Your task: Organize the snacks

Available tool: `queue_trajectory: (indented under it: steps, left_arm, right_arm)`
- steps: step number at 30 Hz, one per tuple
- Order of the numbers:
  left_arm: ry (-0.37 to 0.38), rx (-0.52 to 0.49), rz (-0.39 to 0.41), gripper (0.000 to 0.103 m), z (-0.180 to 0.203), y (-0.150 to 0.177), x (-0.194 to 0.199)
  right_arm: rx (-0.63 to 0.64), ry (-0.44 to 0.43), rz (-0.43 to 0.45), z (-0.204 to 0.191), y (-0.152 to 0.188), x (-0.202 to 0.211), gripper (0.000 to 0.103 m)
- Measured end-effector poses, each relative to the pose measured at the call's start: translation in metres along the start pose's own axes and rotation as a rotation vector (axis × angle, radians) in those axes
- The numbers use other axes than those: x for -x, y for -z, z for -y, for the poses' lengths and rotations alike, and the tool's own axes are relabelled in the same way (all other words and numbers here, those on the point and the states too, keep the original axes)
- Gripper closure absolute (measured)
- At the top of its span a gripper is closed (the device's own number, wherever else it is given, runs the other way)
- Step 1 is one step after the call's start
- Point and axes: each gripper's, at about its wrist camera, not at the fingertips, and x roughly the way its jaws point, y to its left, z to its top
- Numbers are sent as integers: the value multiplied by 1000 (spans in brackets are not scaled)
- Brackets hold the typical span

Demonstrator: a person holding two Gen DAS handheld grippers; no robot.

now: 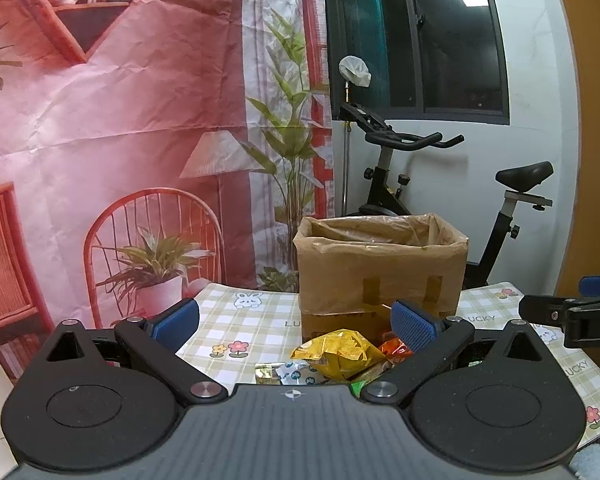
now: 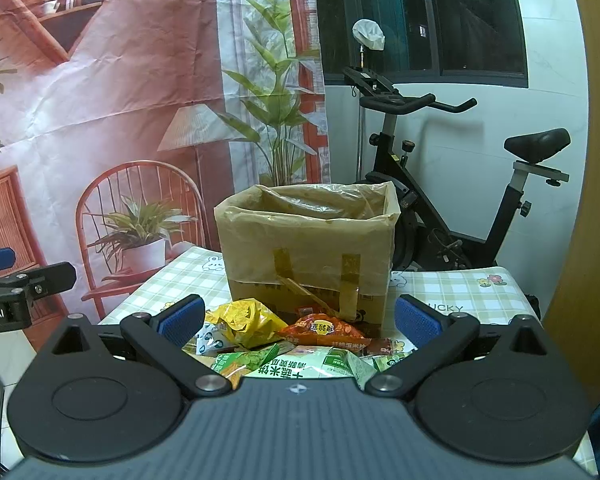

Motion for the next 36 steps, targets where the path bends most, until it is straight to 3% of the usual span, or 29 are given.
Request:
queue_trajectory:
  steps: [36]
  left_arm:
    - [-12,16,-9,0,-1,-2,1]
  right_arm:
    - [1,-1,2,-1,2,-3,0]
